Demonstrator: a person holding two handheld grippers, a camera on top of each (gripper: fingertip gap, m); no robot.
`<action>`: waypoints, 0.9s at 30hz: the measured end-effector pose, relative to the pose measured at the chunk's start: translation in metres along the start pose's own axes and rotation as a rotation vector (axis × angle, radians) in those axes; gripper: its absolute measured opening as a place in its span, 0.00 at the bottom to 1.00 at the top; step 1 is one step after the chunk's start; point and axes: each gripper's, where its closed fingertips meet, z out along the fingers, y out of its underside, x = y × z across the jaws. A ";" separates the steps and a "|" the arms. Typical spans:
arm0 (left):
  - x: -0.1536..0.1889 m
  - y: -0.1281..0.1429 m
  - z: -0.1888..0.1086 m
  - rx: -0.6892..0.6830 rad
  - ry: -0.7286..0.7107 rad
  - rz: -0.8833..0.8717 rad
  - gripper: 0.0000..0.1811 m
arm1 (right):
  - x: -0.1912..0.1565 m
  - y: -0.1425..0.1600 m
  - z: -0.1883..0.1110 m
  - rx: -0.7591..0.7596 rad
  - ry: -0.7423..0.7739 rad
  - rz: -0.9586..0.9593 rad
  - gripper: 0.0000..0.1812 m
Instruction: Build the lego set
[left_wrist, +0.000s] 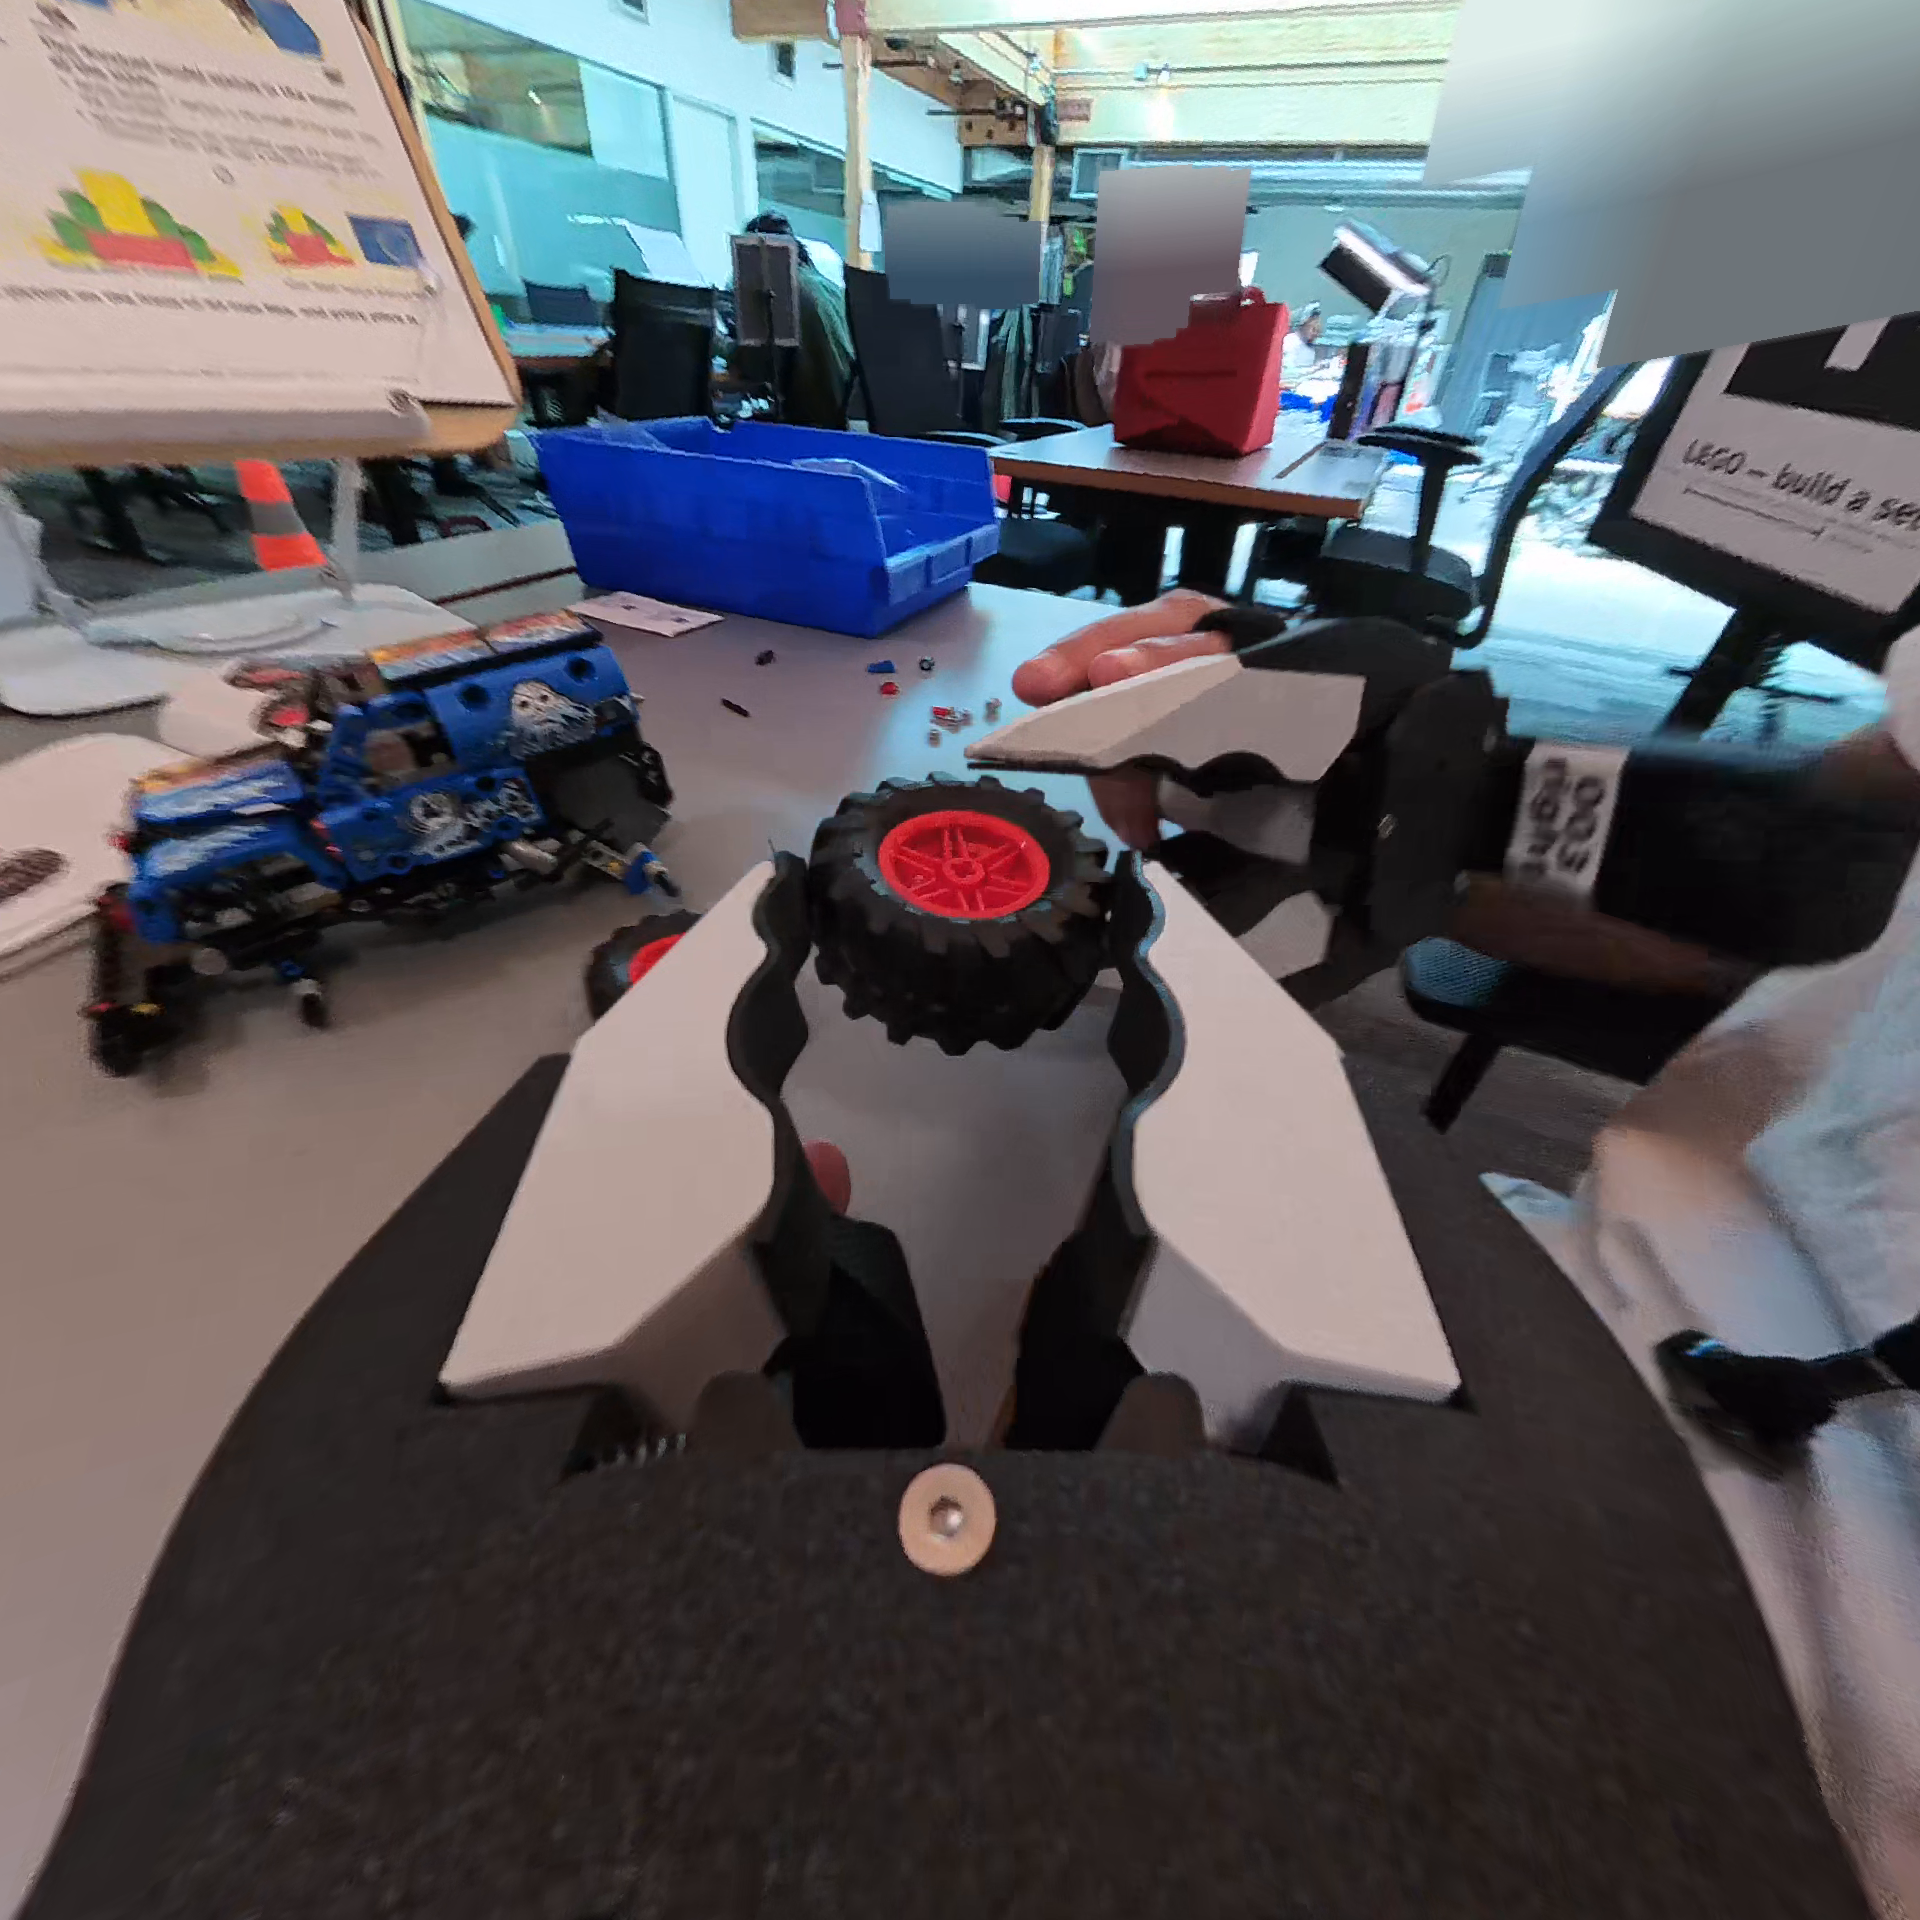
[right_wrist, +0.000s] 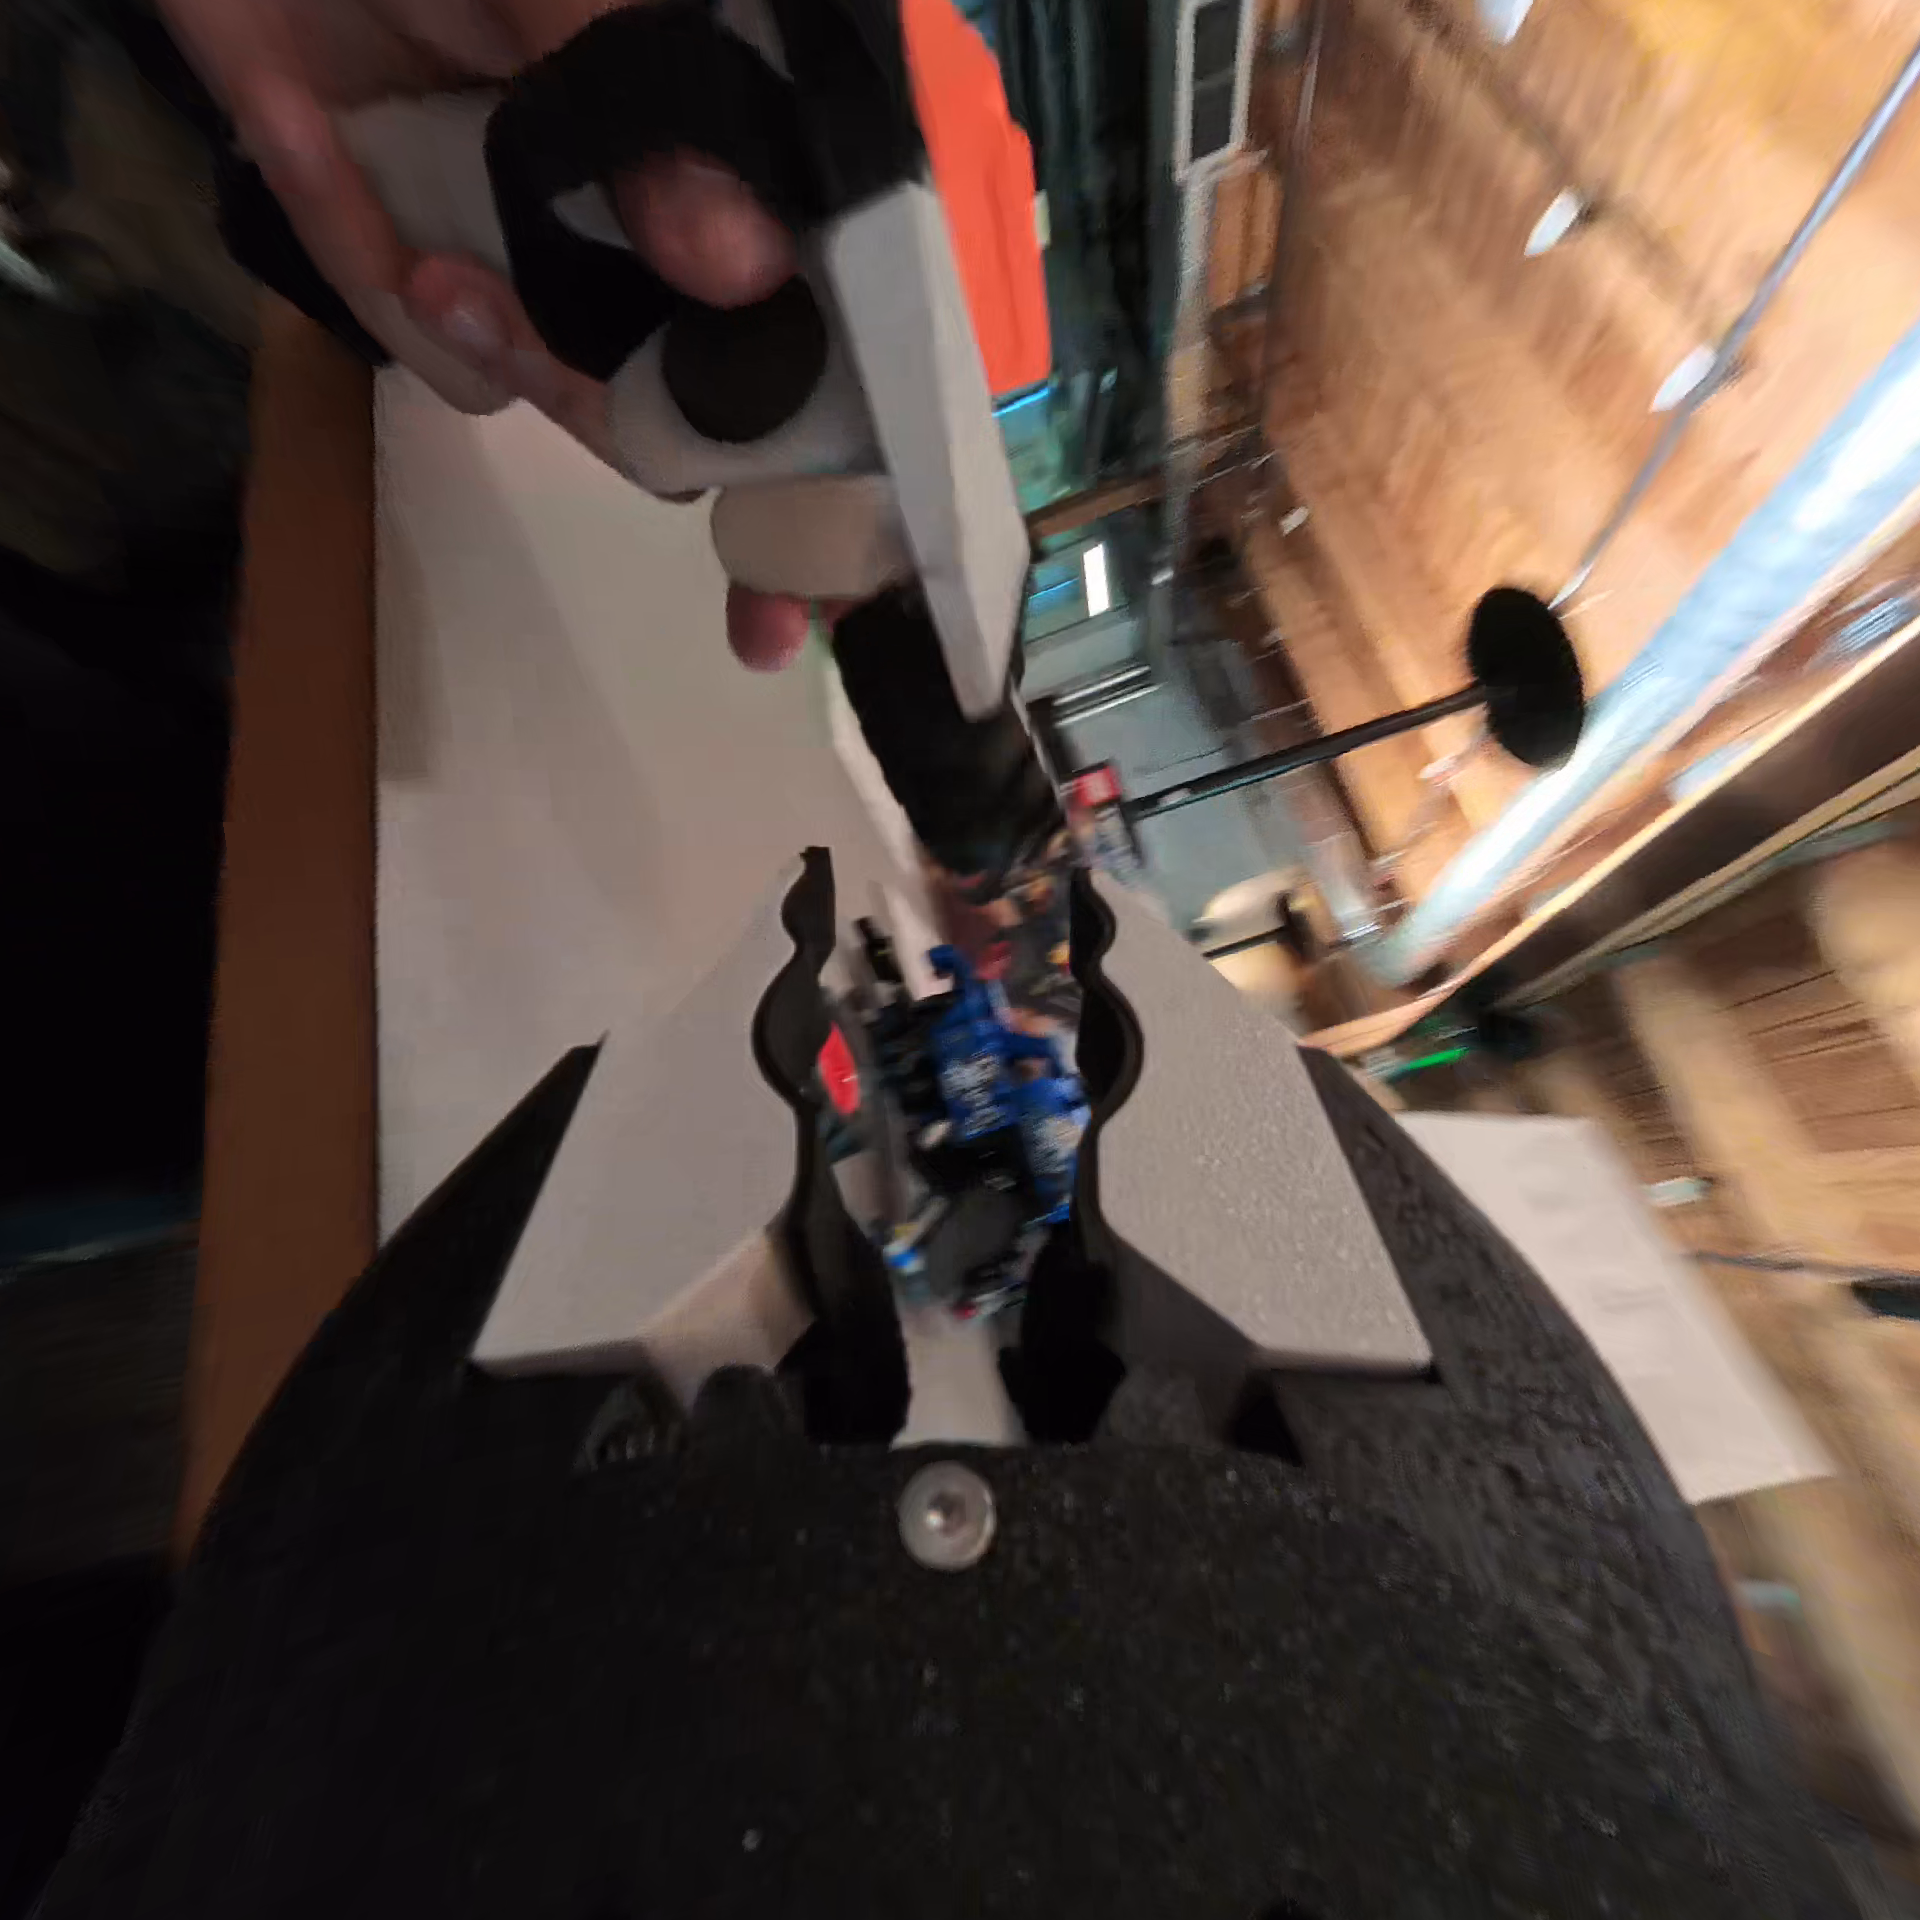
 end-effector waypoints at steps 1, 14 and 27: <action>-0.007 0.000 -0.003 -0.001 -0.041 0.055 0.31 | 0.001 0.008 0.000 -0.021 -0.046 0.111 0.24; -0.055 0.017 -0.012 -0.175 -0.263 0.384 0.31 | 0.017 0.085 0.008 -0.153 -0.360 1.172 0.25; -0.113 0.057 -0.001 -0.694 0.082 0.008 0.31 | 0.053 0.142 0.023 -0.172 -0.233 1.083 0.17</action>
